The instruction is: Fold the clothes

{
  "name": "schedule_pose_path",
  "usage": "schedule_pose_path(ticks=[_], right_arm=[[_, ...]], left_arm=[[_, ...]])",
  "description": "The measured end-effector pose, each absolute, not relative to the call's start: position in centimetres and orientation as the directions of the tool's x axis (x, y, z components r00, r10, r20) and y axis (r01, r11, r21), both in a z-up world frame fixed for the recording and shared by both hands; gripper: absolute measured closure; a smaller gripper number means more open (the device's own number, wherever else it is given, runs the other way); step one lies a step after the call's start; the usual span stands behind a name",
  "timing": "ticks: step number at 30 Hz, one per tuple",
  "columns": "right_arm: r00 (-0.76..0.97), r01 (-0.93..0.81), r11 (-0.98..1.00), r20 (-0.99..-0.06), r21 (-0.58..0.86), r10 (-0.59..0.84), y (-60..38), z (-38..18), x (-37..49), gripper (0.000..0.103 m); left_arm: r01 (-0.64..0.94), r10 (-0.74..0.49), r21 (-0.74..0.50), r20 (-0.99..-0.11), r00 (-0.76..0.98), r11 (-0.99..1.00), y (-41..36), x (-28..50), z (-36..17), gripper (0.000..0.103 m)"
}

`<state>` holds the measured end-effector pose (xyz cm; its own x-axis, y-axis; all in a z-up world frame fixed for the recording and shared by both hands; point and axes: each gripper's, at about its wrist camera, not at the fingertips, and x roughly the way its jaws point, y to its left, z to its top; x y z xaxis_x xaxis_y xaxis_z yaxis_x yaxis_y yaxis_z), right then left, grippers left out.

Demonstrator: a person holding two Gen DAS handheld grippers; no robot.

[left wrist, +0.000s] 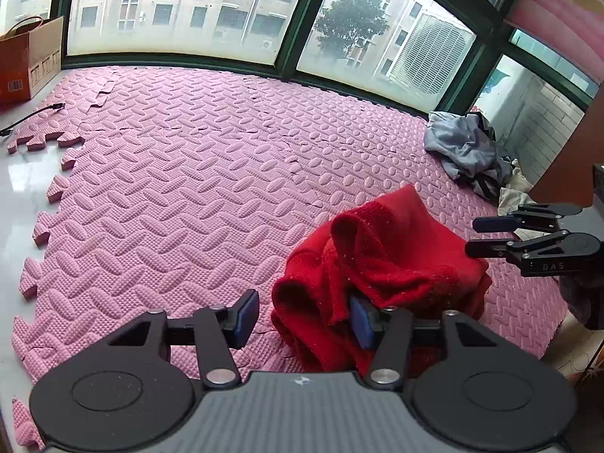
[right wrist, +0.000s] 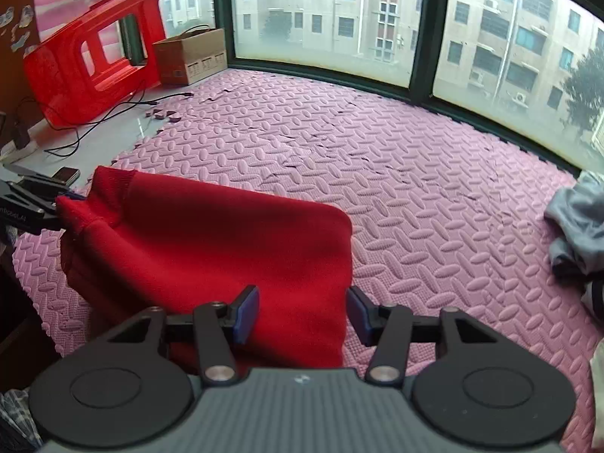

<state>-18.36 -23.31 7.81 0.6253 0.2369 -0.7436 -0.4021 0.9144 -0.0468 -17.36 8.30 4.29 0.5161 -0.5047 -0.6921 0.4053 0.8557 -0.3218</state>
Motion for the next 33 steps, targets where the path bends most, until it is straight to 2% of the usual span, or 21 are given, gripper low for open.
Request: schedule_pose_path(ticks=[4, 10, 12, 19, 21, 23, 26, 28, 33], right_arm=[[0.652, -0.547, 0.818, -0.702, -0.176, 0.285, -19.9, 8.8, -20.7, 0.049], [0.628, -0.727, 0.596, -0.682, -0.341, 0.375, -13.5, 8.0, -24.6, 0.039], [0.638, -0.741, 0.534, -0.675, -0.407, 0.371, -11.7, 7.0, -25.4, 0.034], [0.664, -0.742, 0.400, -0.672, -0.539, 0.327, -8.3, 3.0, -26.8, 0.034], [0.678, -0.728, 0.407, -0.665, -0.551, 0.312, -8.0, 2.6, -26.8, 0.036], [0.675, -0.724, 0.457, -0.667, -0.516, 0.315, -8.3, 2.9, -26.2, 0.051], [0.656, -0.723, 0.535, -0.677, -0.437, 0.334, -9.3, 3.8, -25.1, 0.061], [0.645, -0.723, 0.567, -0.680, -0.395, 0.348, -9.9, 4.4, -24.6, 0.065], [0.625, -0.719, 0.619, -0.684, -0.316, 0.376, -11.3, 5.2, -23.6, 0.068]], left_arm=[[0.353, -0.483, -0.336, -0.697, 0.530, 0.873, 9.4, -18.2, 4.2, 0.047], [0.309, -0.491, -0.382, -0.686, 0.536, 0.871, 10.1, -19.9, 4.6, 0.039], [0.305, -0.495, -0.390, -0.685, 0.535, 0.869, 10.0, -20.7, 4.7, 0.037], [0.289, -0.535, -0.452, -0.672, 0.512, 0.844, 10.3, -23.3, 4.7, 0.034], [0.302, -0.548, -0.458, -0.673, 0.497, 0.836, 10.0, -23.9, 4.3, 0.033], [0.312, -0.560, -0.465, -0.679, 0.475, 0.829, 9.4, -24.3, 3.8, 0.033], [0.314, -0.570, -0.476, -0.689, 0.447, 0.821, 8.6, -24.1, 2.7, 0.035], [0.306, -0.571, -0.482, -0.693, 0.441, 0.821, 8.4, -23.7, 2.1, 0.036], [0.270, -0.595, -0.533, -0.669, 0.445, 0.802, 8.9, -22.7, 1.6, 0.044]])
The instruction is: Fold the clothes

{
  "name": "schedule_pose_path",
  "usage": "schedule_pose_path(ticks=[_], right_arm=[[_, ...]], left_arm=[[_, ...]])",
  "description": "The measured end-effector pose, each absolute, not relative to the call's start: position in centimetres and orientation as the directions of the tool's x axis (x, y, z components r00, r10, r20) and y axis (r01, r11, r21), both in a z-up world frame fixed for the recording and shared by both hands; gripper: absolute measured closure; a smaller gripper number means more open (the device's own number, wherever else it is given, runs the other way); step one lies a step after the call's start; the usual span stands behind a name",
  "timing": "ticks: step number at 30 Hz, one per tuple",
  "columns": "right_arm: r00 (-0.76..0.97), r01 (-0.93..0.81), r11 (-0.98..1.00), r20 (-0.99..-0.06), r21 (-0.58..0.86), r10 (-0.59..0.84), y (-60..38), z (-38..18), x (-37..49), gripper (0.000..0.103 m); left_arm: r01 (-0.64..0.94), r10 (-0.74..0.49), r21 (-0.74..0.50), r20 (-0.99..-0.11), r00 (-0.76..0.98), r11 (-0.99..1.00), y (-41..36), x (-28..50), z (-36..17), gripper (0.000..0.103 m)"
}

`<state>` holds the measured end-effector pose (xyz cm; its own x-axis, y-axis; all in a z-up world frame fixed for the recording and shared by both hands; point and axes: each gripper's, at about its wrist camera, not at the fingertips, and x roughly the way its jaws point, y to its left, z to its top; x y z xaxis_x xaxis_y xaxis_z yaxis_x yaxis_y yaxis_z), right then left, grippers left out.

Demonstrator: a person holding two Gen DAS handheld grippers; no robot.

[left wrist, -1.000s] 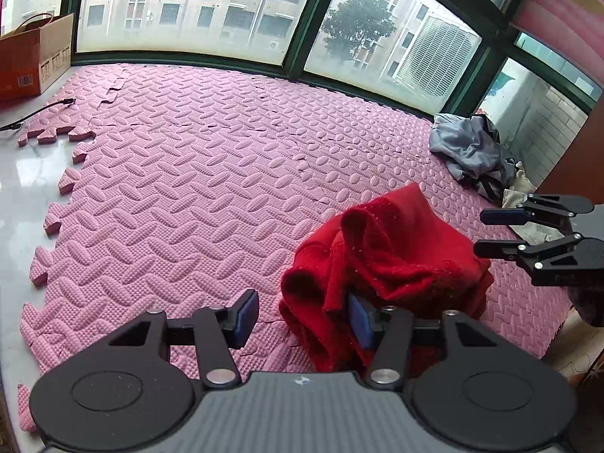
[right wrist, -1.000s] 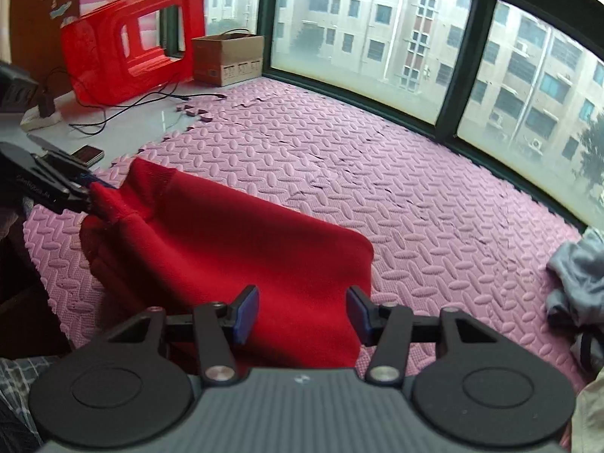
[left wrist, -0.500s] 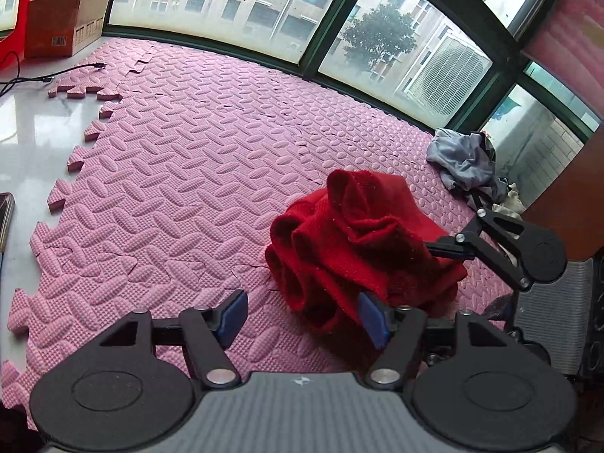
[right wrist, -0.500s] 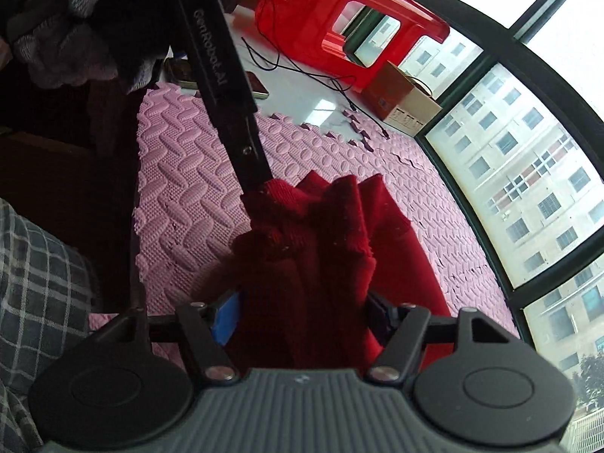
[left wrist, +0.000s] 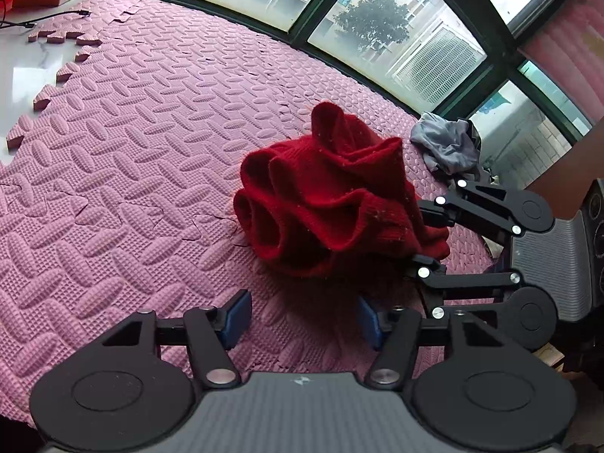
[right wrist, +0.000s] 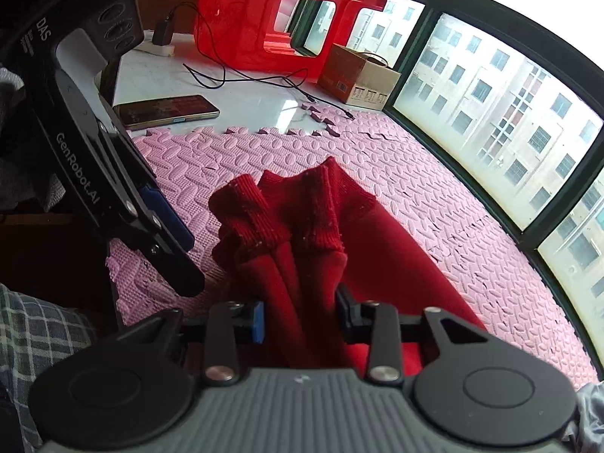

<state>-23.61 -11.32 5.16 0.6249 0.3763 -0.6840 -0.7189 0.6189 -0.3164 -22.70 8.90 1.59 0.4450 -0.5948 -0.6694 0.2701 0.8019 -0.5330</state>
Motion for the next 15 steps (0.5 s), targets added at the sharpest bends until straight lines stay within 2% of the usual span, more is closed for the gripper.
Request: schedule_pose_path(ticks=[9, 11, 15], right_arm=[[0.624, -0.712, 0.642, -0.676, -0.285, 0.393, -12.1, 5.4, -23.4, 0.069], [0.627, -0.710, 0.645, -0.672, -0.285, 0.393, -12.2, 5.4, -23.4, 0.069], [0.638, -0.696, 0.660, -0.666, -0.283, 0.387, -12.3, 5.6, -23.2, 0.070]], left_arm=[[0.094, -0.615, -0.657, -0.632, 0.472, 0.748, 12.3, -21.7, 0.7, 0.054], [0.060, -0.624, -0.680, -0.629, 0.463, 0.730, 12.4, -21.3, 0.2, 0.060], [0.014, -0.644, -0.720, -0.612, 0.459, 0.694, 12.1, -20.6, -0.2, 0.061]])
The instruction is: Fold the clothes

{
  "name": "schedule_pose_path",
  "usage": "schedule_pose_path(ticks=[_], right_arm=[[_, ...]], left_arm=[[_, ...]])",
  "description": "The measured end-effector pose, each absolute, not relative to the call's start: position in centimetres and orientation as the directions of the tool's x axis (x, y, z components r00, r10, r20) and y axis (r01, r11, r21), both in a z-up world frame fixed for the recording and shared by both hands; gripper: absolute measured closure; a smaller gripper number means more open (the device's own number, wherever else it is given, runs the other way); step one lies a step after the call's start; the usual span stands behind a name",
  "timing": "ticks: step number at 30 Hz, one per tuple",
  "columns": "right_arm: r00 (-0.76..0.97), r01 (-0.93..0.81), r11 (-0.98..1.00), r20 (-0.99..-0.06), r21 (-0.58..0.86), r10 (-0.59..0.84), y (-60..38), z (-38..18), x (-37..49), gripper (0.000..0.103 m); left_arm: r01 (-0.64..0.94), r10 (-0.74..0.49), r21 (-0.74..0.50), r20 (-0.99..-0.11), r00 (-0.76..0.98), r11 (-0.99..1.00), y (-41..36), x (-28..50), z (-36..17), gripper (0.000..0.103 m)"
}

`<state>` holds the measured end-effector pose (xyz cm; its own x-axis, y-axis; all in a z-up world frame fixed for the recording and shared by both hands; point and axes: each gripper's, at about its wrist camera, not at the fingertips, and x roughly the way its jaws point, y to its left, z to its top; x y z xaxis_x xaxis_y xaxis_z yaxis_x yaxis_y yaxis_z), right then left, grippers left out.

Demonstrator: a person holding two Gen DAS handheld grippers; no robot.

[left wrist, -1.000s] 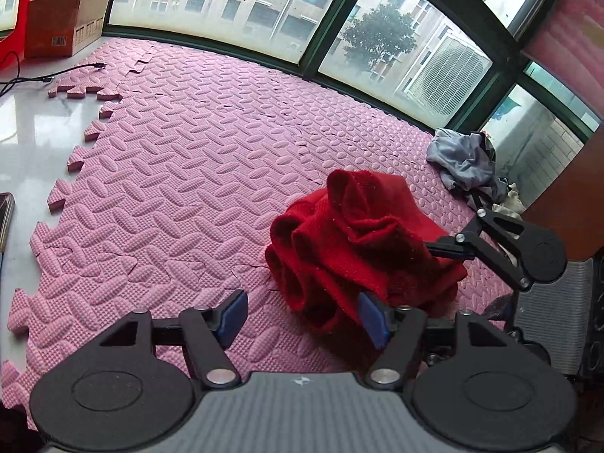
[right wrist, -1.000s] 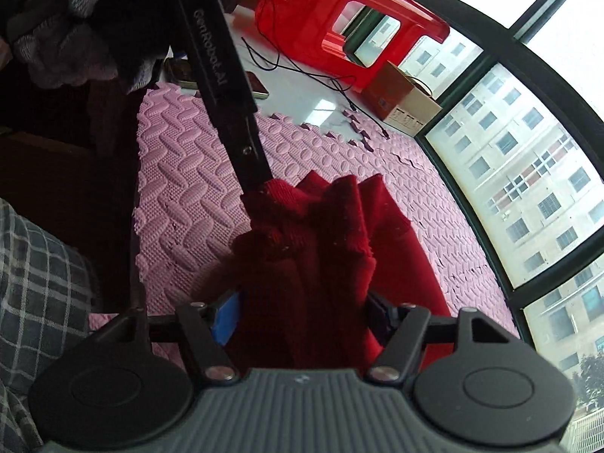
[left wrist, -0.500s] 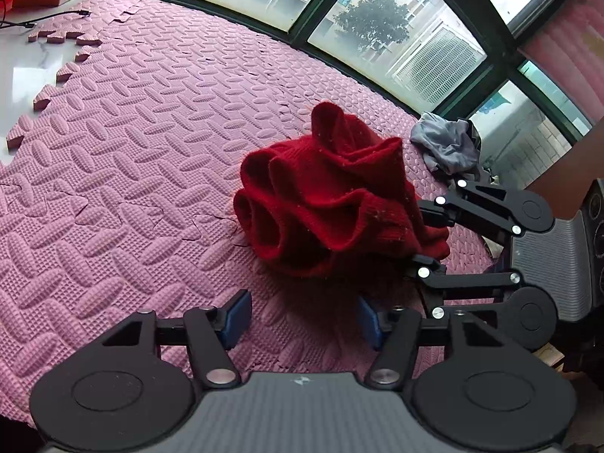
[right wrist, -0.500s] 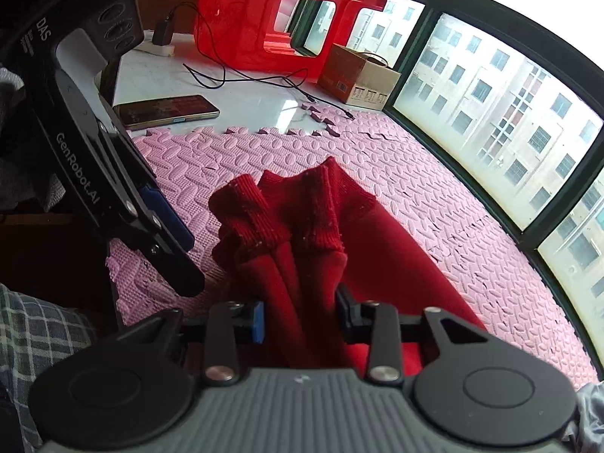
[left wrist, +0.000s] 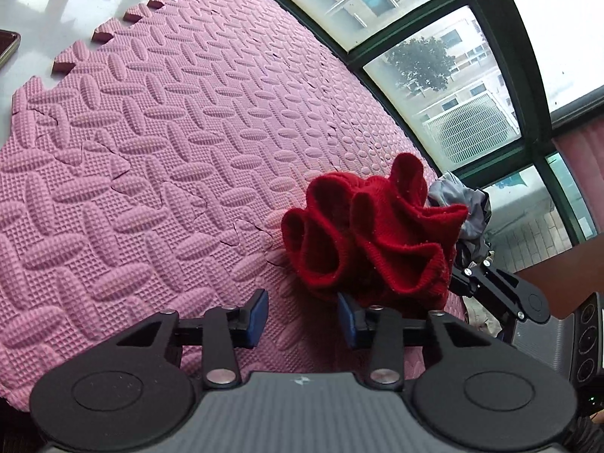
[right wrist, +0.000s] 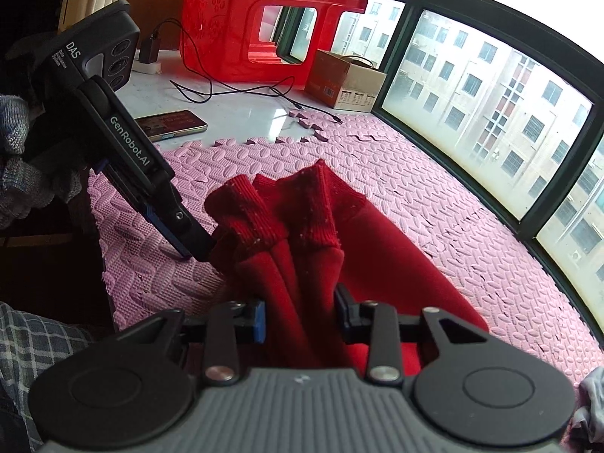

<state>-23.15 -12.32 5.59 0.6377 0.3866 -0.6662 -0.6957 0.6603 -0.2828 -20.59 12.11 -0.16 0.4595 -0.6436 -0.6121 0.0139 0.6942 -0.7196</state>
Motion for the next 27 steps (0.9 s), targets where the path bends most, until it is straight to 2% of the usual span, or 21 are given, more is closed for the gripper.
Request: schedule_pose_path(ticks=[5, 12, 14, 18, 20, 27], right_arm=[[0.641, -0.686, 0.675, -0.665, -0.273, 0.383, -12.7, 5.6, -22.9, 0.070], [0.645, -0.704, 0.632, -0.664, -0.324, 0.378, -12.2, 4.9, -23.5, 0.070], [0.646, -0.704, 0.630, -0.662, -0.327, 0.379, -12.1, 4.7, -23.6, 0.070], [0.622, -0.686, 0.693, -0.673, -0.222, 0.400, -13.0, 5.4, -22.7, 0.070], [0.614, -0.681, 0.707, -0.676, -0.192, 0.407, -13.2, 5.5, -22.3, 0.070], [0.609, -0.666, 0.728, -0.682, -0.162, 0.406, -13.2, 5.8, -22.0, 0.070]], left_arm=[[-0.081, -0.672, -0.784, -0.576, 0.465, 0.615, 12.7, -20.0, -1.1, 0.061], [-0.018, -0.634, -0.744, -0.581, 0.511, 0.667, 12.6, -20.6, 0.7, 0.060], [0.014, -0.628, -0.725, -0.586, 0.512, 0.689, 12.4, -21.1, 1.3, 0.055], [0.060, -0.637, -0.711, -0.586, 0.501, 0.701, 12.5, -22.4, 1.5, 0.047], [0.075, -0.661, -0.726, -0.572, 0.486, 0.683, 12.3, -23.0, 1.3, 0.039], [0.053, -0.682, -0.754, -0.559, 0.472, 0.655, 10.6, -22.6, 0.6, 0.036]])
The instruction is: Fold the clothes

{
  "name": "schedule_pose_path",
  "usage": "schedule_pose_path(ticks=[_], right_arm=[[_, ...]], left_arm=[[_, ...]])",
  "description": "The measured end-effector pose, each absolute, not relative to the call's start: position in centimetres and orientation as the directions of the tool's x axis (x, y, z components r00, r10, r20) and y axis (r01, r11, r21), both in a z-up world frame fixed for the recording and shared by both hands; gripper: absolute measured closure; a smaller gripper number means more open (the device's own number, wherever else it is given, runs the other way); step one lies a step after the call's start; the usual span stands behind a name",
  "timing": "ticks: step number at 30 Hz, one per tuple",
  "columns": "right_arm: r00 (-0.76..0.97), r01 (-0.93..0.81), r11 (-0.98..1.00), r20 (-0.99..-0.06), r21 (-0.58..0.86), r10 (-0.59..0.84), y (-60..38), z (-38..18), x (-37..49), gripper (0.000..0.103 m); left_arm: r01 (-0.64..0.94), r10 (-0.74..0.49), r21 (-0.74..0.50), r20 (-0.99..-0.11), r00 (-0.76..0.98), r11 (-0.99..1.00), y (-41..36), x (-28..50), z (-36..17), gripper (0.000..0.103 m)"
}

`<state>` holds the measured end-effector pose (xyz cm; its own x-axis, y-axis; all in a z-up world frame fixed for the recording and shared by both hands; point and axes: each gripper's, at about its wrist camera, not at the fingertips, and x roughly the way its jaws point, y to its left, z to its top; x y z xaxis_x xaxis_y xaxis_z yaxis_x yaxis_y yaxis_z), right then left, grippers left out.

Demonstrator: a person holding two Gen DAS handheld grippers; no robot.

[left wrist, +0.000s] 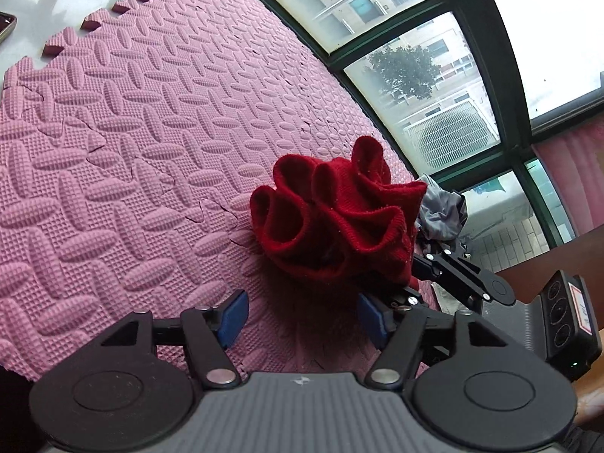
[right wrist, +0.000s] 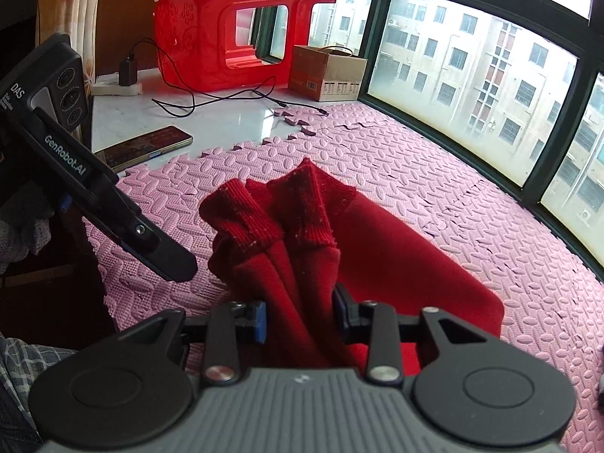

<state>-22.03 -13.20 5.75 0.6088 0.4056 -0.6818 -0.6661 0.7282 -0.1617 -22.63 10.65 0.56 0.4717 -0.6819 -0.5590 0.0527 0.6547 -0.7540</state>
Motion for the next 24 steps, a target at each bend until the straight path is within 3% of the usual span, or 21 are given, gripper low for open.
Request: schedule_pose_path(ticks=[6, 12, 15, 20, 24], right_arm=[[0.604, -0.669, 0.726, -0.685, -0.158, 0.407, -13.2, 5.6, -22.0, 0.070], [0.625, -0.689, 0.681, -0.679, -0.249, 0.384, -12.2, 4.7, -23.0, 0.068], [0.634, -0.704, 0.639, -0.678, -0.309, 0.372, -11.5, 4.2, -23.8, 0.062], [0.647, -0.724, 0.570, -0.670, -0.389, 0.365, -11.0, 3.7, -25.0, 0.053], [0.631, -0.732, 0.580, -0.677, -0.357, 0.379, -11.3, 4.1, -25.0, 0.052]], left_arm=[[0.063, -0.697, -0.779, -0.518, 0.496, 0.624, 10.6, -22.1, 1.2, 0.034], [0.100, -0.654, -0.737, -0.518, 0.551, 0.668, 12.0, -22.9, 3.0, 0.027], [0.054, -0.623, -0.743, -0.515, 0.589, 0.667, 12.9, -22.4, 3.0, 0.018], [0.041, -0.620, -0.752, -0.510, 0.596, 0.658, 12.2, -20.6, 3.2, 0.016], [0.040, -0.616, -0.742, -0.523, 0.589, 0.669, 11.0, -18.8, 3.2, 0.016]])
